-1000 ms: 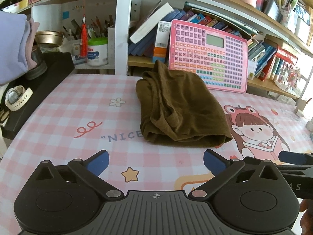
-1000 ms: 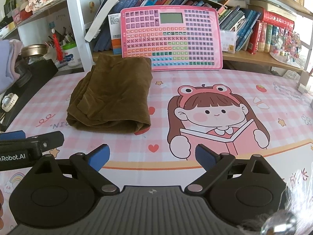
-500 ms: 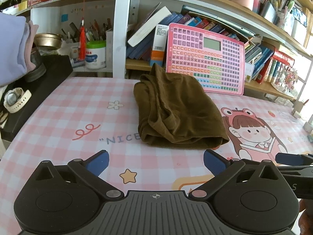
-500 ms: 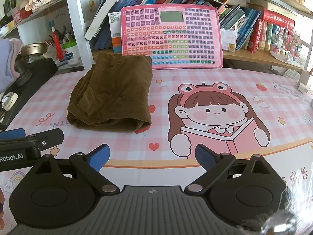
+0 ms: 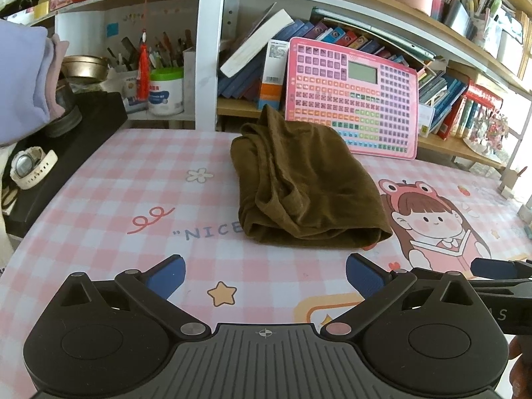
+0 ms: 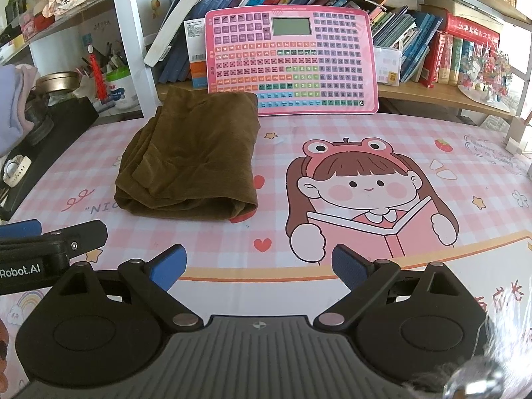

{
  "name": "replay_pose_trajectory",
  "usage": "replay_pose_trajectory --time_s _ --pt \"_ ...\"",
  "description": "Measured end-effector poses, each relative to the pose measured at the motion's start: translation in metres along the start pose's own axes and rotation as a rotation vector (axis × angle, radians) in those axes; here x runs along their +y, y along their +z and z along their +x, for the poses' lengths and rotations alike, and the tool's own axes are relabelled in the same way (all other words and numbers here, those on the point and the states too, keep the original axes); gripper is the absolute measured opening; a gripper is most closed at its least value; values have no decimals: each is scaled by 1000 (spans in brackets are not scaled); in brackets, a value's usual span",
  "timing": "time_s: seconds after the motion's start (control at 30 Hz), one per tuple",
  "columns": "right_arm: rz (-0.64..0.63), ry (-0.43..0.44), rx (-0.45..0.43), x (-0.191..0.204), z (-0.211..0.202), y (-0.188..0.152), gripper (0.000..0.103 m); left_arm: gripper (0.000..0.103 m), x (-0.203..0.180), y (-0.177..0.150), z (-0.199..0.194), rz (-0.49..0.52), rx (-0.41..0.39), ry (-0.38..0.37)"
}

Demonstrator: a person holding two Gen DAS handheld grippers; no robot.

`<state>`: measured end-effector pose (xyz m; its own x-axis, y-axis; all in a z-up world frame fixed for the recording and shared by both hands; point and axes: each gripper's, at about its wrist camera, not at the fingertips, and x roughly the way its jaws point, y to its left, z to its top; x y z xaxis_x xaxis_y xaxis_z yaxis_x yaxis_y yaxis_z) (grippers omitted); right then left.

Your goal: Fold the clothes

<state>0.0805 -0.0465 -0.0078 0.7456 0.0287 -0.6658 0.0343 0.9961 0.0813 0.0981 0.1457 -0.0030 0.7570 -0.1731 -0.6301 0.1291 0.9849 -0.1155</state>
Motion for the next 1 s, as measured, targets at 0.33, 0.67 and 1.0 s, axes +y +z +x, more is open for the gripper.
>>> replay_pose_trajectory --time_s 0.33,0.67,1.0 --pt "1 -2 5 1 -1 -1 95 103 0 -2 1 0 24 -4" --pt "1 -2 10 2 -3 -5 95 103 4 -4 3 -35 66 -6" --pt "3 -6 13 1 -2 -6 95 103 3 -5 4 -27 62 -25"
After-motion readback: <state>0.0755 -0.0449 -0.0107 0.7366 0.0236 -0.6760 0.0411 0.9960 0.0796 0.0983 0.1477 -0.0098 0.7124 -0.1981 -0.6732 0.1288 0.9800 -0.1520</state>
